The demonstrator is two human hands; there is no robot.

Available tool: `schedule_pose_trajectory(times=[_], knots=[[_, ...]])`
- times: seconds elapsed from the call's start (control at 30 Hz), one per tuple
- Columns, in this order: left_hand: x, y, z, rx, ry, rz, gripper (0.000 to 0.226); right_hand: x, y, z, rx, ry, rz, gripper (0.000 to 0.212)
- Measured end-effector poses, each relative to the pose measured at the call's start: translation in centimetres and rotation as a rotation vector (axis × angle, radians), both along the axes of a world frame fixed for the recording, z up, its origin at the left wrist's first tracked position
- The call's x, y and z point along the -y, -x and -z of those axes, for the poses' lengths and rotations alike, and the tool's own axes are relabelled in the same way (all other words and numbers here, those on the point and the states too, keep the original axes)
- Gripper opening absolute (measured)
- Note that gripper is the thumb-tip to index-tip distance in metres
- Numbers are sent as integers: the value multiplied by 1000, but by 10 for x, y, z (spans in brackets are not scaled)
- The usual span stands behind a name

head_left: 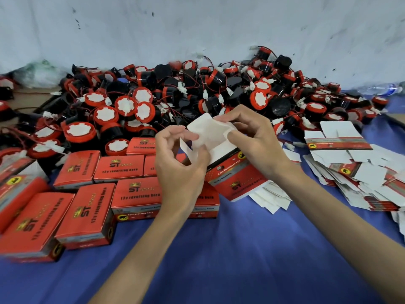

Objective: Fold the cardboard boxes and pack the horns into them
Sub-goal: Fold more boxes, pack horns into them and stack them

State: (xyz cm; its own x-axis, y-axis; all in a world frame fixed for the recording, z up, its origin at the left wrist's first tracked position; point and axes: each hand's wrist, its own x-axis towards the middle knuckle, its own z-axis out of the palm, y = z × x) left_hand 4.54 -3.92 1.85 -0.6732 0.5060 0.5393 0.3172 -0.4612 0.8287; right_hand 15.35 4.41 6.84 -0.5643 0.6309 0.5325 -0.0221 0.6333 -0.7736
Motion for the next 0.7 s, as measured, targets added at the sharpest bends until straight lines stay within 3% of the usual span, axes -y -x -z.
schedule_pose_trajectory(times=[0.2,0.43,0.57,0.7], knots=[[0,-1,1,88,22,151,40,-4,-2,0,-70,93,12,20],[3,-4,1,-76,43,210,33,-7,-6,-1,-7,166,2,15],[1,-1,2,-156,192,382,49,-11,-10,-5,-26,401,4,13],[1,-2,0,-38,217,578,66,-15,-13,-7,-8,833,-94,15]])
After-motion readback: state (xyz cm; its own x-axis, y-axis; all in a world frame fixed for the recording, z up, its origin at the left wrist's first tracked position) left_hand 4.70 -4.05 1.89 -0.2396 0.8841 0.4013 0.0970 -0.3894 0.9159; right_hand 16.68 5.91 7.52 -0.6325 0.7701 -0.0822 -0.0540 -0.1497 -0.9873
